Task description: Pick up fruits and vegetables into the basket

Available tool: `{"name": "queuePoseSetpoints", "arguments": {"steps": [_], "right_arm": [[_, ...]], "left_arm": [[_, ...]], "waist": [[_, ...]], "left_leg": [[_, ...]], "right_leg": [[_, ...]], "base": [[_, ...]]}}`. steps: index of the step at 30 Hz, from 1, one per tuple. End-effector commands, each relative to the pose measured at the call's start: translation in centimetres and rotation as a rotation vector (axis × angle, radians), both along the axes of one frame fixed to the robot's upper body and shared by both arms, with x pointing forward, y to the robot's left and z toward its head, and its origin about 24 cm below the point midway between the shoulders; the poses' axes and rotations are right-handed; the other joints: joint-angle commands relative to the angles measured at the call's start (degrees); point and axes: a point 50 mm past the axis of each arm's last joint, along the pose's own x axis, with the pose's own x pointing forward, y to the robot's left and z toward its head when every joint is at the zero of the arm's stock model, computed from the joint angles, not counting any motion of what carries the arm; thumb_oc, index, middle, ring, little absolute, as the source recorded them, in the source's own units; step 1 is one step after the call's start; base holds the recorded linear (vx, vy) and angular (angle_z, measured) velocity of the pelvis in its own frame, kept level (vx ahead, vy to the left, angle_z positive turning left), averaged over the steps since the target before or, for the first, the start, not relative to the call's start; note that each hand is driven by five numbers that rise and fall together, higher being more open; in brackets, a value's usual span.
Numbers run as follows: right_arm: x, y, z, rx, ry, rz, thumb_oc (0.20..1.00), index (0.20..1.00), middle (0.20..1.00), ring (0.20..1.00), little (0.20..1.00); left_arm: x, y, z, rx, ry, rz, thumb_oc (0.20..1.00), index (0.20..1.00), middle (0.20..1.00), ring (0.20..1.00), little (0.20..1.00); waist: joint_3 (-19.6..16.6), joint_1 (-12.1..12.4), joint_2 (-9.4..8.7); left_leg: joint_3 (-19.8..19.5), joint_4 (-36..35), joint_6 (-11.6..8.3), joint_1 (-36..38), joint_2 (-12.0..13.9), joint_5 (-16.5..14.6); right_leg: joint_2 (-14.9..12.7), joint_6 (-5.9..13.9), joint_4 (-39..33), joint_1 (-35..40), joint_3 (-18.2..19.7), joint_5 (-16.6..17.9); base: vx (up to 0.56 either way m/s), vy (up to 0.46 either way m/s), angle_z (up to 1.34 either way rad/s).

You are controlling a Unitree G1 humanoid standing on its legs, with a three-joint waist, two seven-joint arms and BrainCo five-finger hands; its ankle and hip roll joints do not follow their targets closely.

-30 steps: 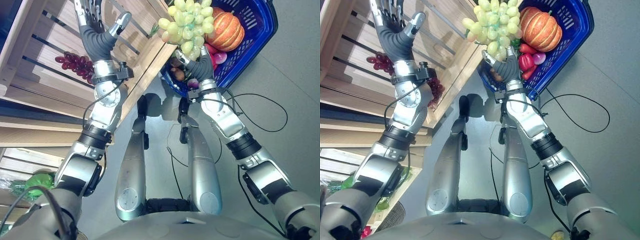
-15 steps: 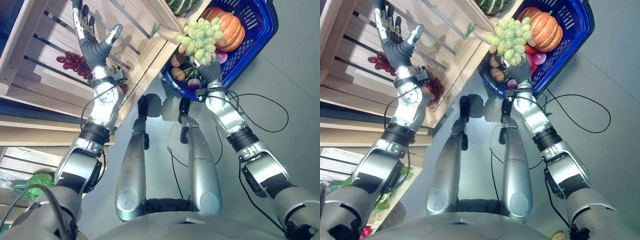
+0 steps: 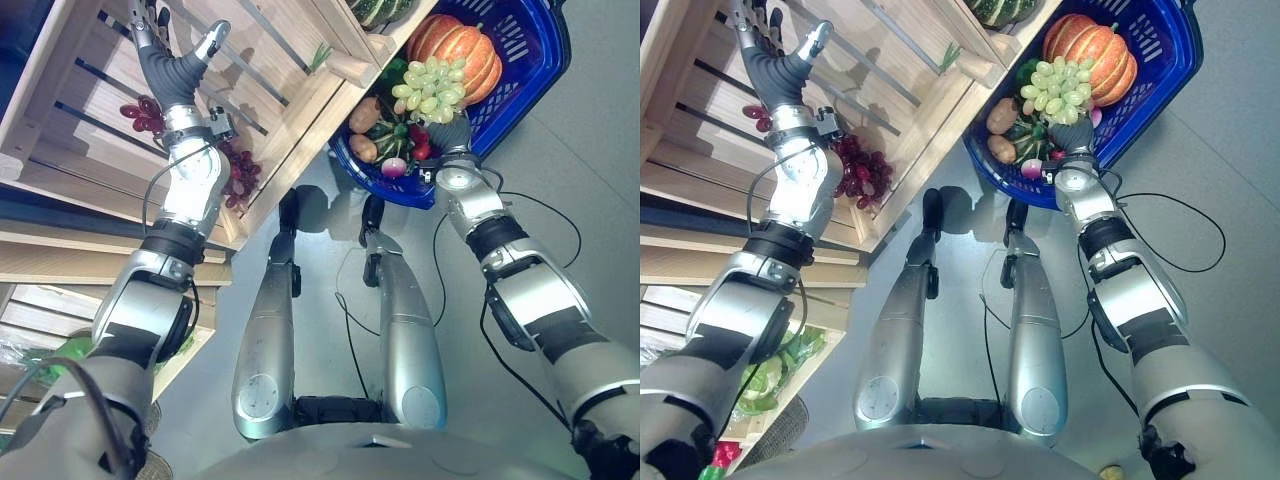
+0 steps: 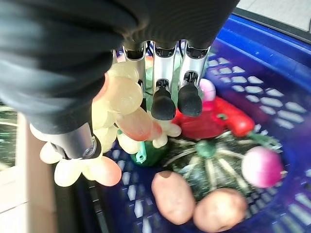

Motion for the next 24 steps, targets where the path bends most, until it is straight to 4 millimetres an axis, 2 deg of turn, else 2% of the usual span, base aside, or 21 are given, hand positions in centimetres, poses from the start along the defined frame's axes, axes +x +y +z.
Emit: {"name": "queuePoseSetpoints", "arguments": {"steps": [1, 2, 3, 4, 5, 9, 16, 24], "right_arm": [[0.2, -2.5, 2.0, 0.002, -0.031, -0.052, 0.200, 0.200, 0.200, 0.200, 0.200], [0.1, -3.0, 1.8, 0.008, -0.006, -0.072, 0.492, 0.492, 0.492, 0.492, 0.492], [0.1, -3.2, 1.7, 0.008, 0.006, -0.078, 0.583, 0.583, 0.583, 0.583, 0.583], [0.1, -3.6, 1.6, 0.006, 0.032, -0.097, 0.947, 0.947, 0.947, 0.947, 0.947], [0.0, -3.8, 1.5, 0.007, 0.046, -0.107, 1.000, 1.000, 1.000, 1.000, 1.000], [-0.1, -4.7, 1.6, -0.010, 0.081, -0.131, 1.000, 1.000, 1.000, 1.000, 1.000], [-0.5, -7.1, 2.3, -0.119, 0.122, -0.177, 1.000, 1.000, 1.000, 1.000, 1.000], [-0.8, -8.4, 3.4, -0.237, 0.120, -0.241, 1.000, 1.000, 1.000, 1.000, 1.000]], "left_arm": [[0.1, 0.0, 1.3, 0.032, -0.033, 0.025, 1.000, 1.000, 1.000, 1.000, 1.000], [0.3, 0.0, 1.2, 0.081, -0.013, 0.049, 1.000, 1.000, 1.000, 1.000, 1.000], [0.4, 0.0, 1.1, 0.105, -0.003, 0.062, 1.000, 1.000, 1.000, 1.000, 1.000], [0.6, 0.1, 1.1, 0.144, 0.014, 0.085, 1.000, 1.000, 1.000, 1.000, 1.000], [0.7, 0.1, 1.0, 0.185, 0.036, 0.108, 1.000, 1.000, 1.000, 1.000, 1.000], [1.4, 0.7, 0.5, 0.383, 0.119, 0.216, 1.000, 1.000, 1.000, 1.000, 1.000], [2.0, 3.3, -0.8, 0.769, 0.277, 0.430, 1.000, 1.000, 1.000, 1.000, 1.000], [2.3, 4.5, -2.7, 1.082, 0.408, 0.497, 1.000, 1.000, 1.000, 1.000, 1.000]], "waist": [[-2.41, -0.20, 4.70], [-2.41, -0.10, 4.81], [-2.41, -0.06, 4.83], [-2.41, 0.00, 4.96], [-2.41, 0.06, 5.03], [-2.41, -0.07, 5.39], [-2.41, -1.00, 7.20], [-2.41, -1.83, 8.72]], "left_leg": [[1.20, 7.78, 1.49, -2.74, -3.80, -6.89], [1.16, 7.81, 1.56, -2.86, -3.78, -6.89], [1.15, 7.82, 1.59, -2.85, -3.78, -6.90], [1.13, 7.85, 1.57, -2.92, -3.77, -6.87], [1.13, 7.83, 1.56, -2.97, -3.76, -6.83], [1.36, 7.65, 1.56, -3.02, -3.65, -6.56], [2.34, 7.33, 1.32, -2.22, -3.52, -6.27], [3.29, 6.63, 1.25, -1.19, -3.59, -5.86]], "right_leg": [[0.75, 4.69, -3.61, 2.92, -1.13, -0.40], [0.77, 4.67, -3.49, 2.75, -1.14, -0.42], [0.78, 4.67, -3.48, 2.76, -1.16, -0.44], [0.81, 4.68, -3.41, 2.64, -1.16, -0.44], [0.80, 4.67, -3.39, 2.59, -1.19, -0.44], [0.80, 4.66, -3.48, 2.33, -1.16, -0.23], [0.49, 4.56, -3.66, 2.30, -0.24, -0.32], [0.21, 4.43, -4.52, 2.90, 0.35, -0.05]], "base": [[0.00, -0.011, 0.10], [0.00, -0.009, 0.06], [0.00, 0.000, 0.00], [0.00, 0.000, 0.00], [0.00, 0.000, 0.00], [0.00, 0.000, 0.00], [-0.01, 0.084, -0.02], [-0.01, 0.072, -0.01]]}}
